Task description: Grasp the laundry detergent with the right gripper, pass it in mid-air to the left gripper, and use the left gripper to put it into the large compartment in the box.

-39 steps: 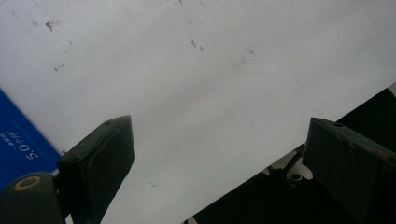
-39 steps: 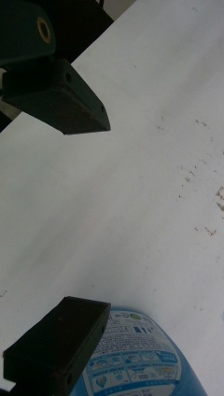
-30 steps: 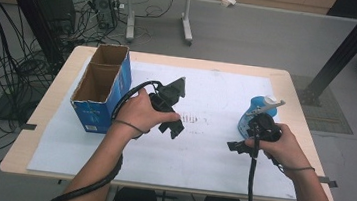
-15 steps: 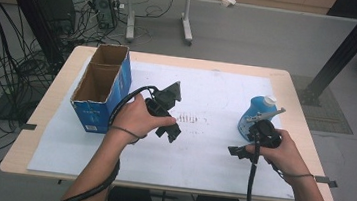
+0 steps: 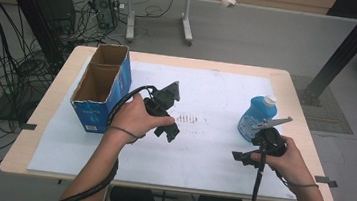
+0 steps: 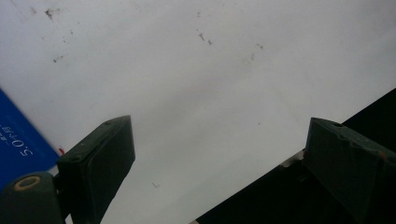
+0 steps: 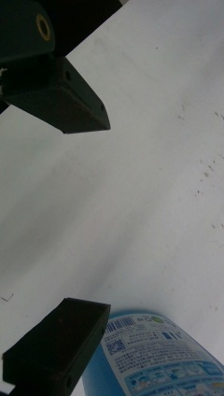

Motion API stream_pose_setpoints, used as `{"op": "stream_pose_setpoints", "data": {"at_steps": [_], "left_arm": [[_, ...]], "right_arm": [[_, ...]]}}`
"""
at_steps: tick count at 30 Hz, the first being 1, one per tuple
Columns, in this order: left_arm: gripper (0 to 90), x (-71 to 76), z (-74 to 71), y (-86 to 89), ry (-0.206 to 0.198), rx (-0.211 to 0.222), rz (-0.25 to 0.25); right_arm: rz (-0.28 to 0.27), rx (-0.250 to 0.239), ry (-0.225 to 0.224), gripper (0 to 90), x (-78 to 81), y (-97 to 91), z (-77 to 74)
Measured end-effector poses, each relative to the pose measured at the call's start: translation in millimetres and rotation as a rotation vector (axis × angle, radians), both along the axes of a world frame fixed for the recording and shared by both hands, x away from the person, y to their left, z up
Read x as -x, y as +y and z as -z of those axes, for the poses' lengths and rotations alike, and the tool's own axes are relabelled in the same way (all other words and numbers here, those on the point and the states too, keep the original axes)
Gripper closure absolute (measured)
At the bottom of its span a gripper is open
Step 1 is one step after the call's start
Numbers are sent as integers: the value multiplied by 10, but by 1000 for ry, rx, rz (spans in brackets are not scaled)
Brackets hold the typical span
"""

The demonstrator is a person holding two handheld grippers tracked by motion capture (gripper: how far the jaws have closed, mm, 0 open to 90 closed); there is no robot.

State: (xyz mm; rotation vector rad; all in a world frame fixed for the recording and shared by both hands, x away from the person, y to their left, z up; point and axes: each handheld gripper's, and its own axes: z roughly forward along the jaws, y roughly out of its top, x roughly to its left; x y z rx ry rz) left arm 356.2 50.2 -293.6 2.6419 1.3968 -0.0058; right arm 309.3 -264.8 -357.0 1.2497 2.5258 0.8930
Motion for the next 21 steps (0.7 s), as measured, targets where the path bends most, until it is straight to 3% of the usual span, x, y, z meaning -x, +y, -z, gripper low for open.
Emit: {"op": "stream_pose_setpoints", "data": {"at_steps": [12, 21], "left_arm": [[93, 2, 1, 16, 6, 5, 6], [93, 5, -3, 24, 2, 1, 3]], "right_arm": [[-1, -5, -24, 102, 103, -130, 139], [30, -10, -47, 103, 170, -289, 238]]}}
